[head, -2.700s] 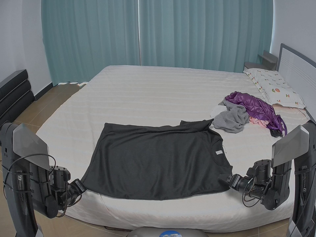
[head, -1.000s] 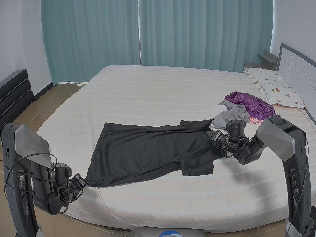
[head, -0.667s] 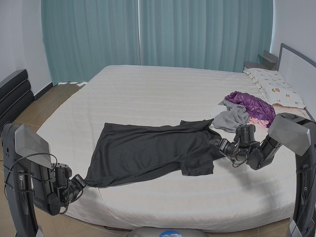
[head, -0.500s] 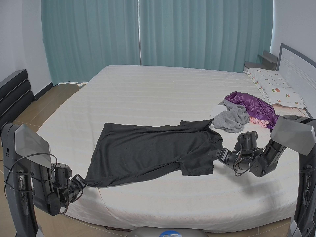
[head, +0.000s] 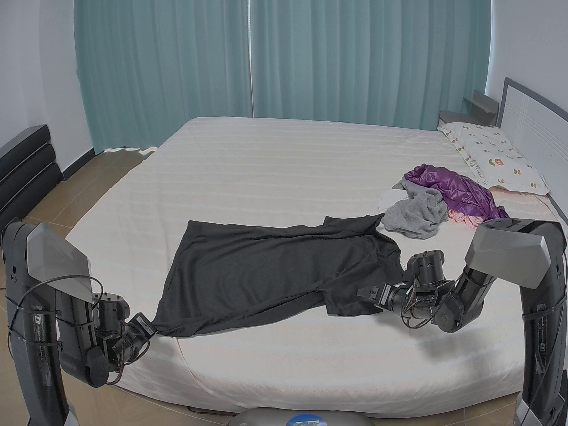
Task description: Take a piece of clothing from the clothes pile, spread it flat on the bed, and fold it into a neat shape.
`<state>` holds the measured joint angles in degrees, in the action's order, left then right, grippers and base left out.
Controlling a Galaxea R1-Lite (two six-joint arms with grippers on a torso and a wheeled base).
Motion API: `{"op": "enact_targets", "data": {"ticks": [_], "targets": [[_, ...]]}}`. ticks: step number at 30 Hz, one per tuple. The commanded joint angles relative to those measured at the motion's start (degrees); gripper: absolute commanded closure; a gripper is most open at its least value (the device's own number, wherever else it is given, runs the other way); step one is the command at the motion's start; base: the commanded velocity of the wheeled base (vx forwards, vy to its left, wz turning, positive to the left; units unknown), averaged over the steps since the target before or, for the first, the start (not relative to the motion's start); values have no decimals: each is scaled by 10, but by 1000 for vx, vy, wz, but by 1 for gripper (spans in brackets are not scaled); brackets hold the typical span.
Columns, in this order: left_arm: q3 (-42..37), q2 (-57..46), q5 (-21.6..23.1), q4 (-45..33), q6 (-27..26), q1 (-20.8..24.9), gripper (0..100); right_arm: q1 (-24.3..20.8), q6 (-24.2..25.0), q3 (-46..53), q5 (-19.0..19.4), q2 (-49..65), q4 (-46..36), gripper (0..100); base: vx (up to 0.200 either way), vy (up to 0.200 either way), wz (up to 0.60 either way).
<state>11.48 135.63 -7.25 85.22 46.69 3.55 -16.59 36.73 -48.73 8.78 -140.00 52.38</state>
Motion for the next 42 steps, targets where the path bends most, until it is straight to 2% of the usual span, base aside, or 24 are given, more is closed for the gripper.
{"op": "enact_targets", "data": {"ticks": [1,6,16,23,29,42], "targets": [[-1,1,0,0,0,0,100,-1,0,-9,-1,-13,-1,100,0,0,0],[-4,-3,0,0,0,0,100,8,0,19,1,27,0,100,0,0,0],[-9,-9,-2,0,-4,3,100,21,11,141,11,148,1,100,0,0,0],[-23,-27,-3,0,-7,4,100,38,11,229,37,225,0,100,0,0,0],[-41,-35,-6,0,-12,33,100,53,10,308,55,300,-5,100,0,0,0],[-59,-61,-7,0,-42,33,100,55,3,405,57,344,-7,100,0,0,0]]}}
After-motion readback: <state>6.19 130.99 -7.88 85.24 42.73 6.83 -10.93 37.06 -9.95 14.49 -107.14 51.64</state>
